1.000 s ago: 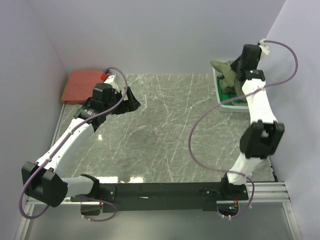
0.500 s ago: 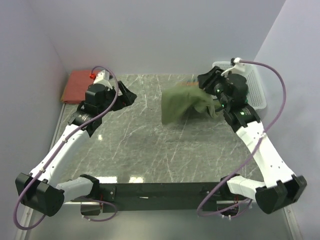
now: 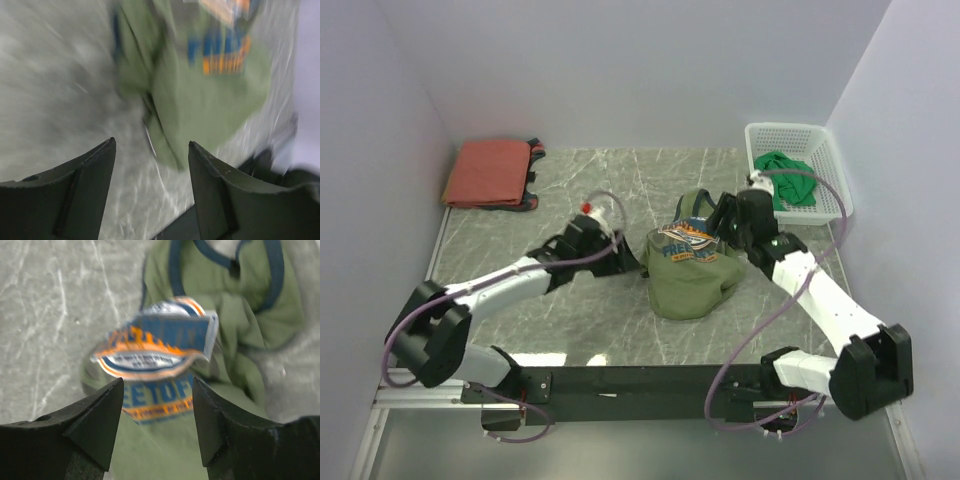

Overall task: Fold and stack the tank tops
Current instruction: Move the tank top to the center of the board, then flatten the tank top out

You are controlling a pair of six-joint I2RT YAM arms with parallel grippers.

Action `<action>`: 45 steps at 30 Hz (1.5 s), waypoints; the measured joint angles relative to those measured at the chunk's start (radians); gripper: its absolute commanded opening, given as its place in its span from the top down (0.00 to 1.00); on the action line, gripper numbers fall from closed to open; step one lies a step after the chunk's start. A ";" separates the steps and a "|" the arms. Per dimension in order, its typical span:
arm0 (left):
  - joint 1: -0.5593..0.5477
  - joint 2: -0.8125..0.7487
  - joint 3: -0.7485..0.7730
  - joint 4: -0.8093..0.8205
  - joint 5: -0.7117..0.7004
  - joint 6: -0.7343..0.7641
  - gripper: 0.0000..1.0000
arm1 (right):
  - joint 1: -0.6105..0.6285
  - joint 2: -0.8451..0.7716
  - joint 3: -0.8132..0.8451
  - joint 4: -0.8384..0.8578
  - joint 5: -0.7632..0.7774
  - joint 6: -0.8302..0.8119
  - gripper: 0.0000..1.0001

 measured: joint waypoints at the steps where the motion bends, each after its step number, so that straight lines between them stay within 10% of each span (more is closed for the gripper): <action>1: -0.047 0.024 -0.017 0.023 0.010 -0.003 0.36 | 0.004 -0.027 -0.036 -0.003 0.009 0.008 0.37; 13: -0.241 0.270 0.004 0.136 0.042 -0.019 0.41 | 0.013 -0.169 -0.350 0.003 0.056 0.103 0.35; 22: -0.240 0.342 0.122 0.096 -0.071 -0.018 0.99 | 0.030 -0.186 -0.450 0.018 0.059 0.159 0.30; 38: 0.001 -0.132 0.028 -0.047 -0.324 -0.072 0.99 | 0.093 -0.262 -0.462 0.066 0.048 0.200 0.22; 45: 0.000 -0.113 -0.048 -0.093 -0.329 -0.094 0.99 | 0.270 -0.132 -0.457 0.152 0.053 0.228 0.30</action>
